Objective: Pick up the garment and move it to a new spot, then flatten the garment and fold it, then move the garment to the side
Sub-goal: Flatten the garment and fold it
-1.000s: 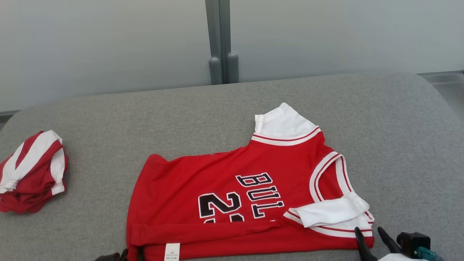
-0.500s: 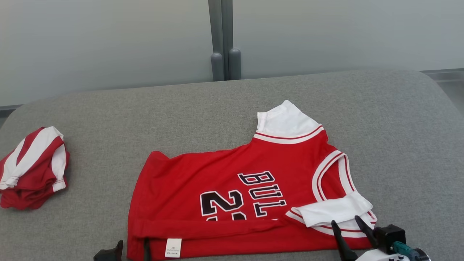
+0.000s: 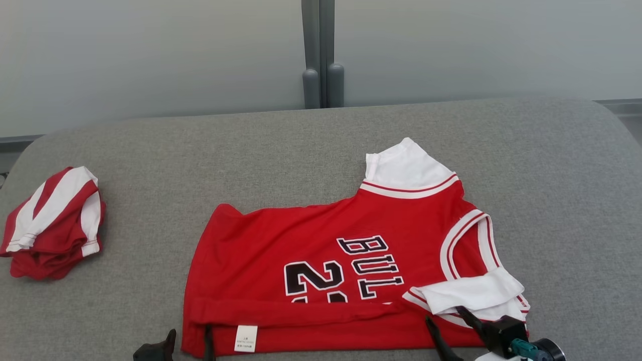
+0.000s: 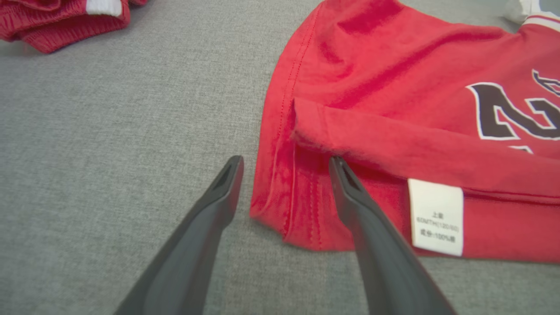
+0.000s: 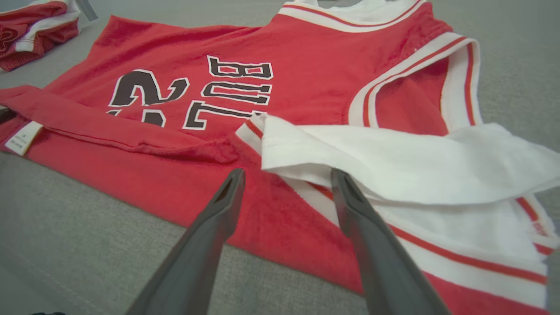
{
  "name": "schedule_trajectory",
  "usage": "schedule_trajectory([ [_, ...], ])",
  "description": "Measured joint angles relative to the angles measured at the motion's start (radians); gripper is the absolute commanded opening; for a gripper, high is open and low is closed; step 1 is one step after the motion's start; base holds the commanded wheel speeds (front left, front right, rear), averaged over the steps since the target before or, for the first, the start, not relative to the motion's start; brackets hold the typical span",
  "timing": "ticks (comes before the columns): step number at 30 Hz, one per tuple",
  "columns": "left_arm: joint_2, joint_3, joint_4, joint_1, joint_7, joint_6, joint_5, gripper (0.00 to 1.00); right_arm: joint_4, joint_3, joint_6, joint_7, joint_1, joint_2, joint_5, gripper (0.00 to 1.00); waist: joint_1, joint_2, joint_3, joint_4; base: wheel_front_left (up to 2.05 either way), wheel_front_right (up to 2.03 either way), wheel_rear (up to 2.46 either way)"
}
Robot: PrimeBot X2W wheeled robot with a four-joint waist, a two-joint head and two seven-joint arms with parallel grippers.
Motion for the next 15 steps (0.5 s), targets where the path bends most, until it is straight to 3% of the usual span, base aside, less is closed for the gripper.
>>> schedule_trajectory([
  [3, 0.0, 0.0, -0.002, 0.001, 0.0, 0.0, -0.001, 1.0, 0.006, -0.017, 0.0, 0.0, -0.011, 0.002, -0.018, 0.97, 0.0, 0.0, 0.002, 0.005, 0.0, 0.0, 0.0],
  [4, 0.0, 0.0, -0.002, 0.001, 0.0, 0.0, -0.002, 1.0, 0.013, -0.021, 0.0, 0.0, -0.014, 0.003, -0.024, 0.84, 0.0, 0.0, 0.002, 0.006, 0.0, 0.0, 0.0],
  [8, 0.0, -0.003, -0.003, 0.002, 0.0, 0.0, -0.003, 1.0, 0.029, -0.029, 0.0, 0.0, -0.029, 0.01, -0.04, 0.02, 0.0, 0.0, 0.004, 0.013, 0.0, 0.0, 0.0],
  [15, 0.0, -0.012, -0.018, 0.001, 0.0, -0.006, -0.004, 1.0, 0.035, -0.036, 0.0, 0.0, -0.081, 0.008, -0.049, 0.0, 0.0, 0.0, 0.009, 0.031, 0.0, 0.0, 0.0],
])
